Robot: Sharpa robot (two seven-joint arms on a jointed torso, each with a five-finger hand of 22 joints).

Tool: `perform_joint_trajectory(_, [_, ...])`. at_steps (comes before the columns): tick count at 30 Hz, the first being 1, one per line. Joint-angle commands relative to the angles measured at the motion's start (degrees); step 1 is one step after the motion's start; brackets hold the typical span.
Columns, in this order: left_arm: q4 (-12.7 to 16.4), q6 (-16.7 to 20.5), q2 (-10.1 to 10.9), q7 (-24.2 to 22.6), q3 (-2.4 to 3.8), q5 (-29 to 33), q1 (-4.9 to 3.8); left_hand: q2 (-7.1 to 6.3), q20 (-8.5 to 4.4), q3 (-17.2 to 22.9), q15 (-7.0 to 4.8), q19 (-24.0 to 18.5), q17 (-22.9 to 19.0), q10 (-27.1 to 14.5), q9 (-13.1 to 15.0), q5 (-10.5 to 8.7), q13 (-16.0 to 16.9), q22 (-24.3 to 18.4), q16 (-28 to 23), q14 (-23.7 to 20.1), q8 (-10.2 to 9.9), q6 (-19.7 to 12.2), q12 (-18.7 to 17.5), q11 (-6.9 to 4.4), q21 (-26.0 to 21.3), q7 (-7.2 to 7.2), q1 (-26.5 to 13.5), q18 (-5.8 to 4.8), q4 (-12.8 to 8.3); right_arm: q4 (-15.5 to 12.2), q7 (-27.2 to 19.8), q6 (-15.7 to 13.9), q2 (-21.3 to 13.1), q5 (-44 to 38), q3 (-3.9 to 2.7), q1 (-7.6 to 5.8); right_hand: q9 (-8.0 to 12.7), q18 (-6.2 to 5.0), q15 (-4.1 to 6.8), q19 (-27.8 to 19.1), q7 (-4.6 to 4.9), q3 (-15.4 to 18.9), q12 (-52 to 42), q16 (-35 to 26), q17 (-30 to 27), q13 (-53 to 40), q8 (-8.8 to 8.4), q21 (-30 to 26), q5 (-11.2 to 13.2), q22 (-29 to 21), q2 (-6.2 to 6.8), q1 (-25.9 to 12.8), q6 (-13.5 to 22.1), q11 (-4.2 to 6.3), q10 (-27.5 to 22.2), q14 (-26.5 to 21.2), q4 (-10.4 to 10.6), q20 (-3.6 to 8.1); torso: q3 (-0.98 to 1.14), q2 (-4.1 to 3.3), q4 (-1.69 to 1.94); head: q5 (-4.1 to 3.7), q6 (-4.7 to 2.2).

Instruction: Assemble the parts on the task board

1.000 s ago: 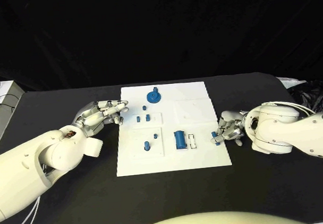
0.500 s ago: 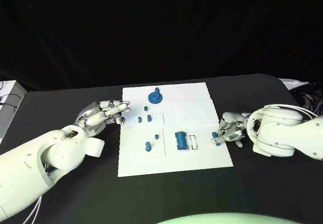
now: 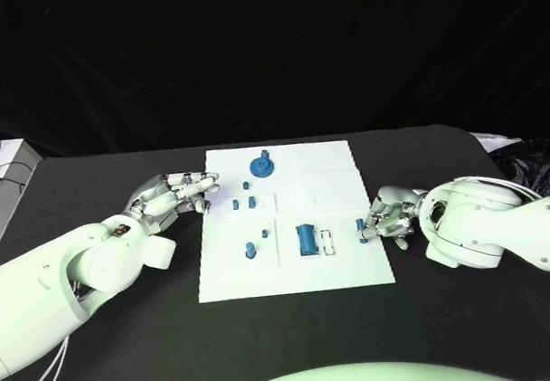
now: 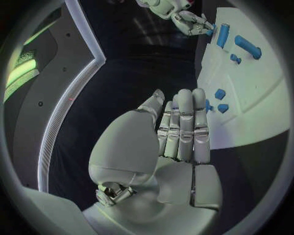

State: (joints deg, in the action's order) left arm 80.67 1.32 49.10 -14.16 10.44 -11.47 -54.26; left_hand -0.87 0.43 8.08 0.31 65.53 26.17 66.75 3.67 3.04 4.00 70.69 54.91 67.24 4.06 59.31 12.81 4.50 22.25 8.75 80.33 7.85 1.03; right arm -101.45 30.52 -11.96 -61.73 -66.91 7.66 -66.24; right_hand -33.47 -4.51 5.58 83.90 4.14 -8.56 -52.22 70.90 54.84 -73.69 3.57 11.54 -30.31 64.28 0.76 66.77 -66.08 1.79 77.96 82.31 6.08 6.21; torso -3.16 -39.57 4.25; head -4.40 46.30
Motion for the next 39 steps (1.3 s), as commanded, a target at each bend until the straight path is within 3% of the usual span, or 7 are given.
perform_joint_trajectory(1, [0.14,-0.26,-0.1,-0.59,0.03,0.36,0.01,0.0,-0.01,-0.07,0.03,0.51,-0.04,0.27,0.06,0.15,0.06,0.05,-0.18,-0.05,0.02,-0.25,0.31,-0.13,-0.22,-0.16,-0.22,-0.77,0.05,-1.14,1.1,-2.15,-0.23,3.63,-0.07,-0.53,-0.13,-1.66,-0.08,1.32,-0.12,-18.72,-0.19,-0.24,0.0,0.03,0.22,0.06,-0.38,0.09,-0.05,-0.57,-0.33,0.27,0.35,0.18,-19.04,-0.06,-0.03,0.02,-0.03,-0.02,0.05])
perform_joint_trajectory(9, [0.2,-0.44,-0.08,-0.42,0.03,0.36,0.01,-0.03,-0.02,-0.07,0.03,0.53,-0.03,0.28,0.06,0.15,0.06,0.09,-0.17,-0.05,0.01,-0.26,0.31,-0.13,-0.25,-0.15,-0.15,-0.77,-0.04,-1.92,1.51,-1.68,1.02,6.41,-0.06,-1.01,-0.1,-1.65,-0.07,1.3,-0.12,-18.84,-0.11,-0.34,-0.12,0.07,0.21,-0.14,-0.6,0.53,-0.08,-0.72,-0.43,0.27,0.33,0.14,-19.33,-0.04,-0.03,0.01,0.06,0.01,0.16])
perform_joint_trajectory(20, [0.34,-0.72,0.09,-0.11,0.03,0.36,0.01,-0.03,-0.02,-0.07,0.03,0.53,-0.03,0.28,0.06,0.15,0.06,0.09,-0.17,-0.05,0.01,-0.26,0.31,-0.13,-0.25,-0.15,-0.15,-0.77,-0.04,-0.81,2.17,0.45,4.03,8.62,0.27,-0.46,-0.01,-1.63,-0.07,1.27,-0.13,-18.68,-0.14,-0.42,-0.24,0.06,0.21,-0.28,-0.6,0.68,-0.14,-0.75,-0.47,0.27,0.32,0.13,-19.4,-0.05,0.0,-0.02,0.03,0.2,0.39])
perform_joint_trajectory(30, [0.33,-0.76,0.09,0.19,0.03,0.34,0.01,-0.02,0.0,-0.09,0.05,0.54,-0.04,0.22,0.06,0.15,0.04,0.17,-0.2,-0.07,-0.01,-0.35,0.25,-0.09,-0.35,-0.09,-0.2,-0.76,-0.07,-0.38,2.15,0.16,5.82,8.73,0.34,-0.22,0.11,-1.6,-0.07,1.3,-0.13,-18.33,0.0,-0.6,-0.47,0.12,0.21,-0.56,-0.7,0.84,-0.33,-0.78,-0.44,0.25,0.2,0.1,-19.48,-0.06,0.02,-0.04,0.01,0.73,0.29])
perform_joint_trajectory(39, [0.26,-0.71,0.06,0.28,0.03,0.25,0.01,-0.02,0.0,-0.09,0.05,0.54,-0.04,0.22,0.06,0.15,0.04,0.17,-0.2,-0.07,-0.01,-0.35,0.25,-0.09,-0.35,-0.09,-0.2,-0.76,-0.07,-0.09,1.91,-0.07,6.79,8.57,0.34,-0.2,0.18,-1.6,-0.08,1.35,-0.1,-18.24,-0.02,-0.62,-0.49,0.13,0.2,-0.74,-0.47,0.94,-0.48,-0.67,-0.41,0.24,0.17,0.12,-19.61,-0.06,-0.02,-0.02,-0.01,0.71,0.43])
